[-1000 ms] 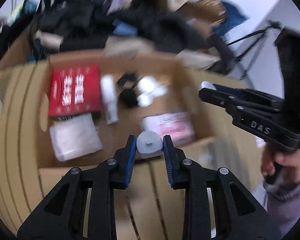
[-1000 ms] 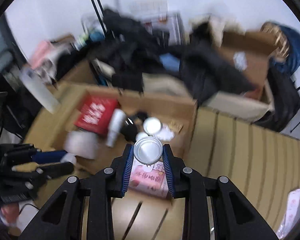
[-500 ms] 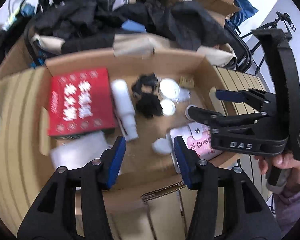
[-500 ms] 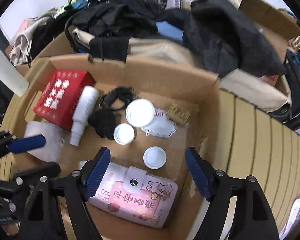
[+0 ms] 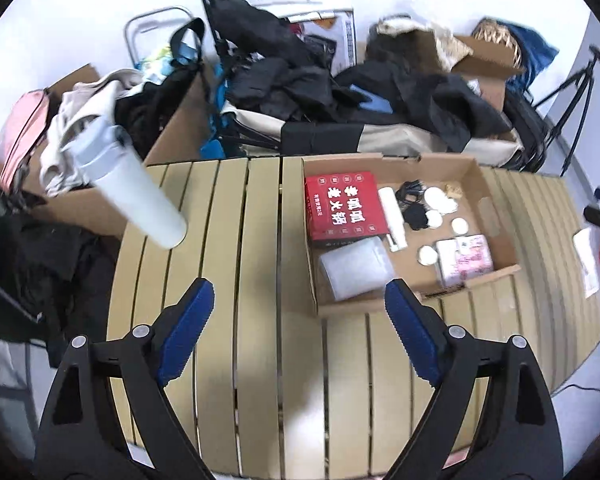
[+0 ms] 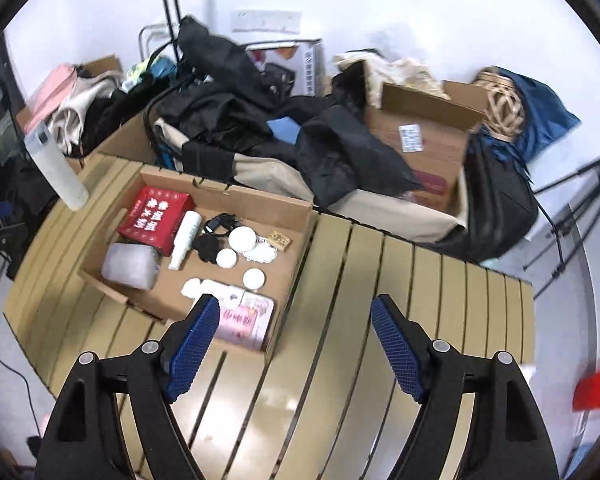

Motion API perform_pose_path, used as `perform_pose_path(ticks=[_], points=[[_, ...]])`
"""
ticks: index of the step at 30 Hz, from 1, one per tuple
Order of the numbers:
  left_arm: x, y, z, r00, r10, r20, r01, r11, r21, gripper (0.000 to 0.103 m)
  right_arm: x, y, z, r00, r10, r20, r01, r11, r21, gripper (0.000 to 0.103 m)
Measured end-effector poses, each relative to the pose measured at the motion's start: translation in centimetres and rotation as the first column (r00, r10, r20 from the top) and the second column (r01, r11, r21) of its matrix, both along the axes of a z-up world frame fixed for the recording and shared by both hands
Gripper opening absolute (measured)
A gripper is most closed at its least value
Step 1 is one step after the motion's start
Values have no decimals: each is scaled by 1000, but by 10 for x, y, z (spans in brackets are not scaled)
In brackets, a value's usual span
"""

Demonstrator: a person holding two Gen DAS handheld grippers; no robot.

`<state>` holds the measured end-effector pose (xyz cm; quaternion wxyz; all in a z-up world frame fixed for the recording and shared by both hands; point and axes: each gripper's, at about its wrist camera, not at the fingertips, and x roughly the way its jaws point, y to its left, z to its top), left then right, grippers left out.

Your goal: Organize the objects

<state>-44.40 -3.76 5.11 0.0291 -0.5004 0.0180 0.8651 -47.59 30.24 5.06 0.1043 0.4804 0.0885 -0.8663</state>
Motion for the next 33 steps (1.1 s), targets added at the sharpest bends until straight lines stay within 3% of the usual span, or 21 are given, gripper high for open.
perform_pose_path(ticks=[4, 6, 8, 13, 18, 23, 27, 30, 33], points=[[50, -1, 25, 998, -9, -56, 9, 1000, 7, 85, 50, -4, 21, 999, -19, -49, 18, 999, -34, 82], [87, -1, 34, 995, -28, -97, 26, 999, -24, 87, 82, -9, 27, 997, 3, -76, -8, 998, -56, 82], [130, -3, 42, 988, -35, -151, 27, 998, -61, 94, 124, -16, 31, 993, 28, -113, -34, 998, -51, 82], [234, -7, 48, 964, -44, -261, 28, 997, -66, 103, 237, -23, 40, 975, 71, -213, -91, 992, -83, 82], [344, 0, 25, 944, -40, -327, 25, 998, -50, 103, 340, -25, 22, 964, 50, -261, -84, 989, -120, 82], [428, 11, -24, 937, 37, -347, -41, 999, -6, 103, 437, -29, -28, 947, -45, -319, 5, 992, -124, 83], [455, 28, -45, 945, -6, -327, -12, 998, -54, 103, 476, -33, -69, 956, -93, -278, 27, 971, -236, 83], [457, 28, -37, 932, 1, -362, -14, 999, -36, 103, 472, -45, -81, 964, -86, -251, 50, 988, -146, 83], [458, 21, -30, 923, 26, -383, -23, 1000, 14, 103, 476, -48, -68, 951, -74, -299, 25, 986, -166, 83]])
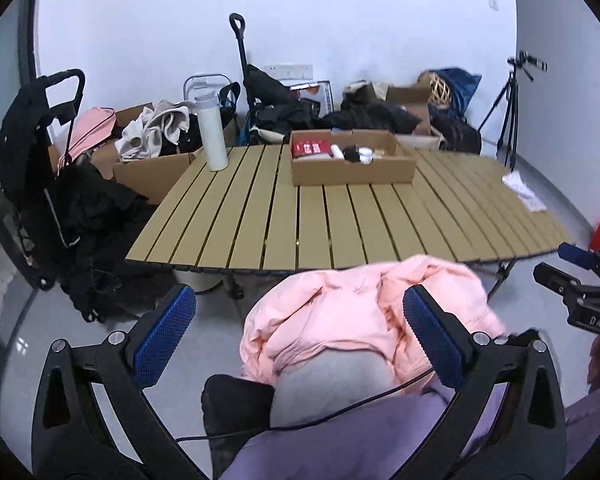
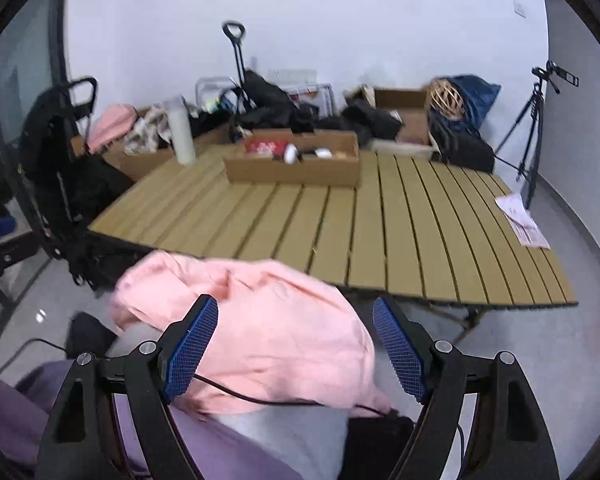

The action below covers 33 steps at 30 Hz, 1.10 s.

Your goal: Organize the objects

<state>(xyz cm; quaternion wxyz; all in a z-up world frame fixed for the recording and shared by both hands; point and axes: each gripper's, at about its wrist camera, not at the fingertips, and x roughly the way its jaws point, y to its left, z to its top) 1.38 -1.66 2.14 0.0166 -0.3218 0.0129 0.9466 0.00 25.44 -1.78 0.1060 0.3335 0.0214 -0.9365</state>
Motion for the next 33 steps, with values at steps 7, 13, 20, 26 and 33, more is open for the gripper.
perform_pose_path(ticks=[7, 13, 20, 26, 33], points=[[11, 2, 1, 1000, -8, -21, 8, 1000, 7, 103, 20, -19, 10, 998, 15, -61, -12, 999, 45, 83], [9, 1, -2, 1000, -2, -8, 2, 1000, 19, 103, 27, -27, 17, 996, 24, -89, -19, 998, 57, 83], [11, 1, -1, 1000, -14, -15, 14, 1000, 16, 103, 27, -22, 18, 995, 4, -102, 1, 999, 52, 83], [11, 2, -1, 1000, -16, -13, 16, 1000, 15, 103, 27, -21, 19, 994, 5, -112, -1, 999, 40, 83], [11, 1, -1, 1000, -18, -16, 18, 1000, 19, 103, 26, -20, 17, 995, 18, -101, -14, 999, 38, 83]])
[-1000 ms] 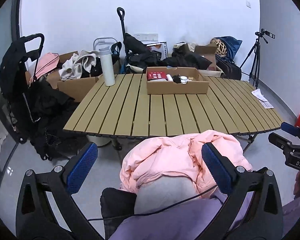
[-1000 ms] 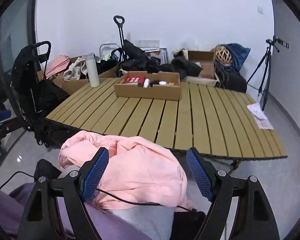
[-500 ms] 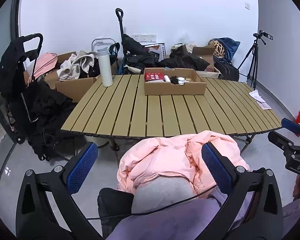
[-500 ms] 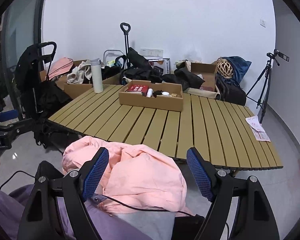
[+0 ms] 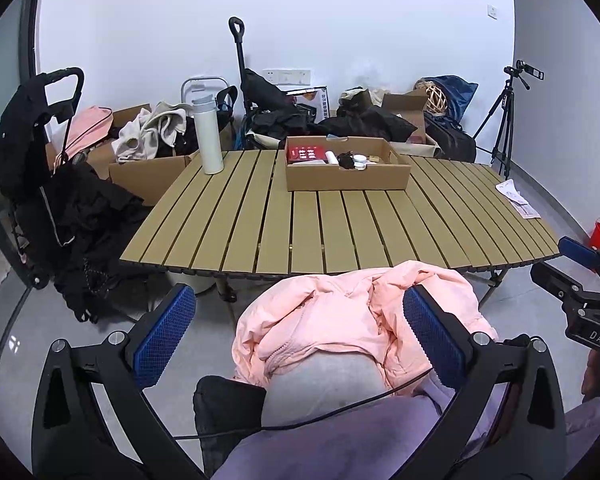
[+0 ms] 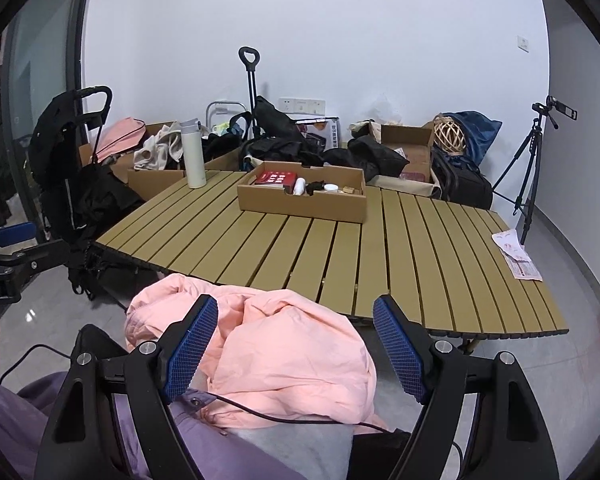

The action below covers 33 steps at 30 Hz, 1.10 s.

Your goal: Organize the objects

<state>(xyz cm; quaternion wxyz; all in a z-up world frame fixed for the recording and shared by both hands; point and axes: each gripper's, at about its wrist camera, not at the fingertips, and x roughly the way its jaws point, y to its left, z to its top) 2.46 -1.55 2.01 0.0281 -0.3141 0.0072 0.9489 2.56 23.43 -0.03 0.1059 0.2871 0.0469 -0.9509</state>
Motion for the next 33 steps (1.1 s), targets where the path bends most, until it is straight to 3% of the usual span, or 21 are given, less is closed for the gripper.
perform_pose_path(ticks=[33], points=[[3, -1, 2, 1000, -1, -6, 1, 1000, 0, 103, 1, -4, -2, 1000, 9, 14, -9, 1000, -13, 83]])
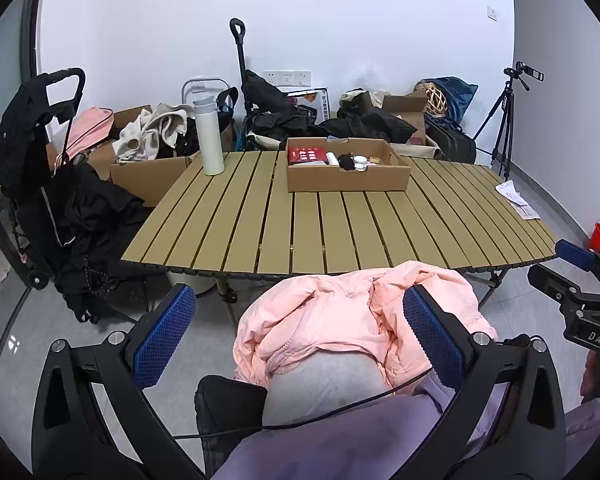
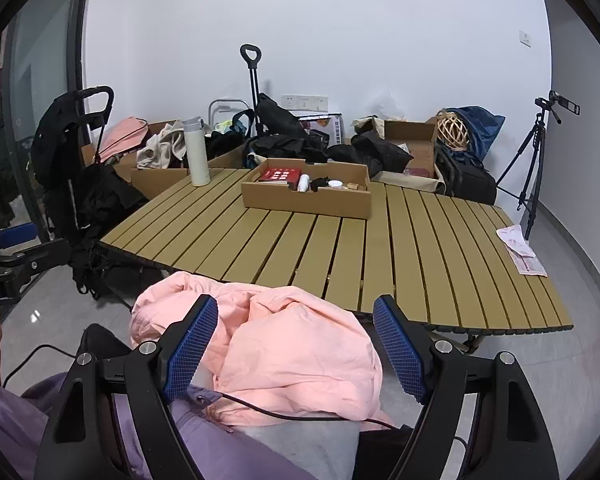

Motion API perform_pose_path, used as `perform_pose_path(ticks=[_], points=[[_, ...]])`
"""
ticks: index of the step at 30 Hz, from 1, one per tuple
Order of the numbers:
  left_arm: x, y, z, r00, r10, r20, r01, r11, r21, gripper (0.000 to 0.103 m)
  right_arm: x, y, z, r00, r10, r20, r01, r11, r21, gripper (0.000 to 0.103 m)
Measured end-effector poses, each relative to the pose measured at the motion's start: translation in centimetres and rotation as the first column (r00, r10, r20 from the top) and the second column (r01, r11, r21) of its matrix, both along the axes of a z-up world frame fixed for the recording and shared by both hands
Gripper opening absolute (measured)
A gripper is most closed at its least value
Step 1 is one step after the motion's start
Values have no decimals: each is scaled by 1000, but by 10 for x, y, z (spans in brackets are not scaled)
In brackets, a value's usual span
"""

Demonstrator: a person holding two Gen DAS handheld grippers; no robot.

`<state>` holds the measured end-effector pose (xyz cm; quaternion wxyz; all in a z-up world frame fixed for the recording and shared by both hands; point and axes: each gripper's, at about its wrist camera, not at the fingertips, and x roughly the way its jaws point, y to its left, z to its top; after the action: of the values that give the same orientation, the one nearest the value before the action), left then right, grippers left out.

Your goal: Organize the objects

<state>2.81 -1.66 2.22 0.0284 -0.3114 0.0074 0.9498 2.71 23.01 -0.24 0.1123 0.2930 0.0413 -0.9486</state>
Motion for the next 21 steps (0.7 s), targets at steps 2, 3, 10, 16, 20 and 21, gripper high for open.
perform_pose_path(ticks=[2, 3, 10, 16, 20, 21], points=[[0, 1, 0, 1000, 1, 0, -1, 1000, 0, 103, 0, -1, -1, 1000, 3, 1, -3, 1000, 2, 83], [0, 1, 0, 1000, 2, 0, -2, 1000, 1, 103, 0, -1, -1, 1000, 4, 1, -4, 1000, 3, 83], [0, 1, 0, 1000, 2, 0, -2, 1000, 0, 103, 0, -2, -1, 1000, 4, 2, -4, 1000, 3, 83], [0, 2, 0, 1000, 3, 0, -3, 1000, 0, 103, -1, -1, -1, 1000, 2, 4, -2, 1000, 3, 83], [0, 1, 0, 1000, 3, 0, -3, 1000, 0, 103, -1, -1, -1, 1000, 3, 2, -3, 1000, 4, 83], [0, 1, 0, 1000, 3, 1, -3, 1000, -1, 103, -1, -1, -1, 1000, 2, 2, -2, 1000, 4, 83]])
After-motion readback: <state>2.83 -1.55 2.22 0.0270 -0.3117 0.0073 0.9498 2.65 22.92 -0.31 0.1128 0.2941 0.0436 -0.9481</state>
